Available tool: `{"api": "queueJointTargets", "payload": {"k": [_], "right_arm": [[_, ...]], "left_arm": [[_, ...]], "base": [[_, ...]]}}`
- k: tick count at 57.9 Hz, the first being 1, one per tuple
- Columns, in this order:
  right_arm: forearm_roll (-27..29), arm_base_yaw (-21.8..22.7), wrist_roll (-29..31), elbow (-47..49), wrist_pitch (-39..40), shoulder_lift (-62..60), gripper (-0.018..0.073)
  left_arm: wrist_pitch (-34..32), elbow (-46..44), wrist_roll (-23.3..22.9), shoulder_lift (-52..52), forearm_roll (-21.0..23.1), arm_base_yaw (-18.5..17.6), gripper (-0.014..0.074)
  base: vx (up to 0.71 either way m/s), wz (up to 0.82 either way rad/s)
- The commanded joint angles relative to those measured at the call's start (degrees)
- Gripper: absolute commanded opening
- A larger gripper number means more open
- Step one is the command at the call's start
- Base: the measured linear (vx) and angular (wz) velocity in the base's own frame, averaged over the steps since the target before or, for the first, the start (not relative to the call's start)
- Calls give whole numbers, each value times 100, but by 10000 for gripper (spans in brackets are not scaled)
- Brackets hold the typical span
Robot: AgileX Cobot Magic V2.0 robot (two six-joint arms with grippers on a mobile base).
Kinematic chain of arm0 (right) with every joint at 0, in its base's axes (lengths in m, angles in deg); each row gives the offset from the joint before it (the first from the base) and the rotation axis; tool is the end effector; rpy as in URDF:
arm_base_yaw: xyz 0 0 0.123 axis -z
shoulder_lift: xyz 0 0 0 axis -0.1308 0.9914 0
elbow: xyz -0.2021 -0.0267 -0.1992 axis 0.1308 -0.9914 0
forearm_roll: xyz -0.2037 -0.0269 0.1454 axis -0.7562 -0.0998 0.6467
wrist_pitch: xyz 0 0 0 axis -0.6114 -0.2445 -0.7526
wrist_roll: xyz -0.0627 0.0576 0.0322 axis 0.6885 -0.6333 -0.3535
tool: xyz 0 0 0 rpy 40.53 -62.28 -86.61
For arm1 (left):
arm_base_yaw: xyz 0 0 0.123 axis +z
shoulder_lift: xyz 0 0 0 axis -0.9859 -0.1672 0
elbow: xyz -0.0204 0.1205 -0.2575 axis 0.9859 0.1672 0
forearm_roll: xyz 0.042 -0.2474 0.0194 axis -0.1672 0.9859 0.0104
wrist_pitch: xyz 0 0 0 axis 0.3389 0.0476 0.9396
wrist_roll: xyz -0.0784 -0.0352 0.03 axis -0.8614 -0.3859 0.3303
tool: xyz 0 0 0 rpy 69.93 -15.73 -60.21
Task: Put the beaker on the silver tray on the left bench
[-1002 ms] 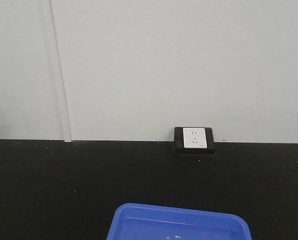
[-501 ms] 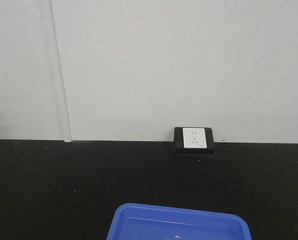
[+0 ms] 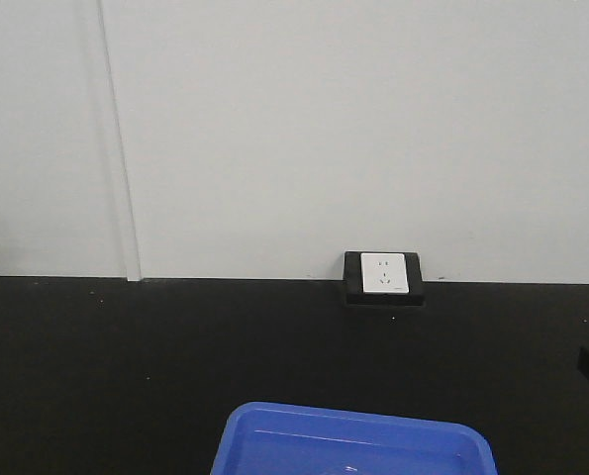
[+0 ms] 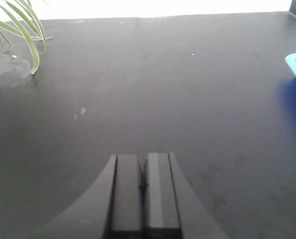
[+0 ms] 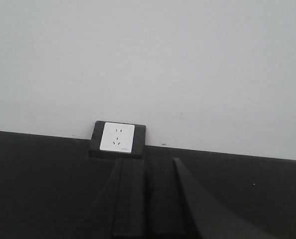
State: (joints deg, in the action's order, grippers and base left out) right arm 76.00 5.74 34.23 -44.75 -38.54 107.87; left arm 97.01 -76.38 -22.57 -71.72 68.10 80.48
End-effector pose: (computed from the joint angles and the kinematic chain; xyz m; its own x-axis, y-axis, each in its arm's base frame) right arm 0.2128 0.0076 0.3359 -0.0804 -0.0744 -0.9940 -0.0482 0.9963 -0.0706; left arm 0.0530 0.0012 0.1722 -0.2827 0.0231 -0.9589 -0.0064 0.9996 0.0260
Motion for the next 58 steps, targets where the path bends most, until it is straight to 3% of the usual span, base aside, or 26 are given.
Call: {"api": "queueJointTargets", "payload": {"k": [1,20,33,39,49,58], "right_arm": [[25,16,-162,221,530,-68,190],[77,16,-175,221,709,-68,729],[-2,12,-647,201,1208,-16,715],[-343,12,-803,47,1687,191,689],[-1857,12,-1657,-667,2364,815,625],[-4003,12,-2764,-1292,3228,1694,571]], "left_arm": [[-444,151,-23,82,10,-18,2],[-444,151,-23,82,10,-18,2],[-444,151,-23,82,10,-18,2],[-444,151,-23,82,10,-18,2],[-444,151,-23,82,10,-18,2],[-444,151,-23,82,10,-18,2]], "base": [[0,0],[0,0],[0,0],[0,0],[0,0],[0,0]]}}
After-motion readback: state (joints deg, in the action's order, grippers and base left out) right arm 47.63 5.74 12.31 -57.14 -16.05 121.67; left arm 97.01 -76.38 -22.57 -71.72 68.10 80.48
